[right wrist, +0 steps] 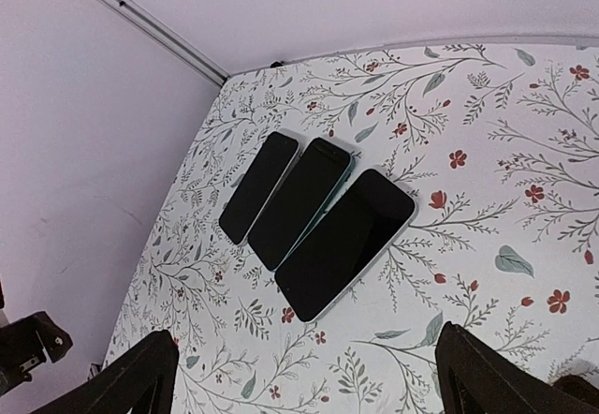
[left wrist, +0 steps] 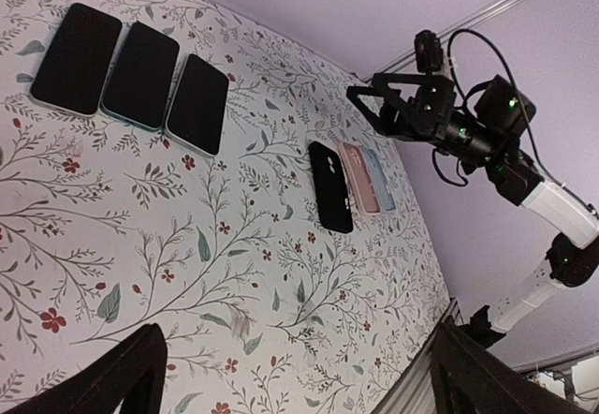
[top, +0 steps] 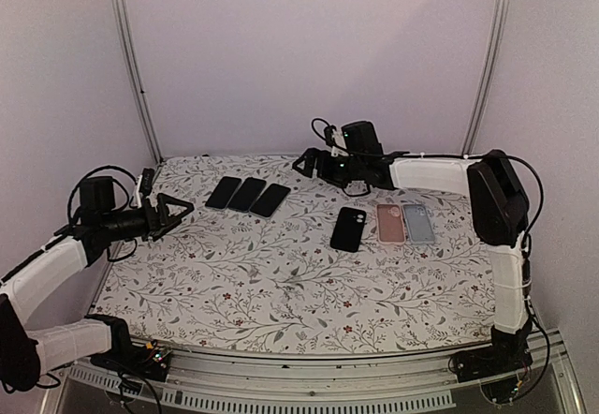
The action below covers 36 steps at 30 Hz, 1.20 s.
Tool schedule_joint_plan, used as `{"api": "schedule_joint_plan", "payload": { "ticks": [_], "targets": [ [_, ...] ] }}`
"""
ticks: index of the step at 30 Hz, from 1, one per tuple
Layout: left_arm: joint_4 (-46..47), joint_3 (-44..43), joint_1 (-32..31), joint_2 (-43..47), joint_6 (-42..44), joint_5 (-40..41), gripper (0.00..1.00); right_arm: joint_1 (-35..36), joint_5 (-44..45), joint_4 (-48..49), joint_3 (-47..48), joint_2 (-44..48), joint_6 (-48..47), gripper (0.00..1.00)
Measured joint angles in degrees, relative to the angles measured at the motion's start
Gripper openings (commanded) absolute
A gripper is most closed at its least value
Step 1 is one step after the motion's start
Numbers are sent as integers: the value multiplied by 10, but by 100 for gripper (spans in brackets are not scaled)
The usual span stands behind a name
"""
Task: Take the phone out of the phone case
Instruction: Reset both arms
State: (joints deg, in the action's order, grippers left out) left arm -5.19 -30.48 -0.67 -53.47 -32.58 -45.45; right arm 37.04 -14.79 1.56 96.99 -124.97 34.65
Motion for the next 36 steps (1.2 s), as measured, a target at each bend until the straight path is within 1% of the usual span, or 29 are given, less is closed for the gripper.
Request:
{"api": "schedule_joint_plan", "payload": {
  "ticks": [9,14,15,21,28,32,36],
  "targets": [
    [-3,-2,0,15,3,40,99,-35,36,32,-183,174,-61,99],
    [-4,-12,0,23,10,63,99,-70,51,54,-297,289,-84,99],
    [-4,-14,0,25,11,68,100,-77,52,54,-303,297,-86,99],
    [-6,-15,0,42,23,102,99,-142,81,74,-424,410,-114,99],
    [-7,-15,0,43,39,139,99,-205,116,81,-516,519,-146,99],
    [-3,-15,0,46,43,158,99,-262,121,94,-562,566,-160,99],
    [2,-15,0,50,50,170,99,-317,123,101,-602,592,-166,99]
  ]
}}
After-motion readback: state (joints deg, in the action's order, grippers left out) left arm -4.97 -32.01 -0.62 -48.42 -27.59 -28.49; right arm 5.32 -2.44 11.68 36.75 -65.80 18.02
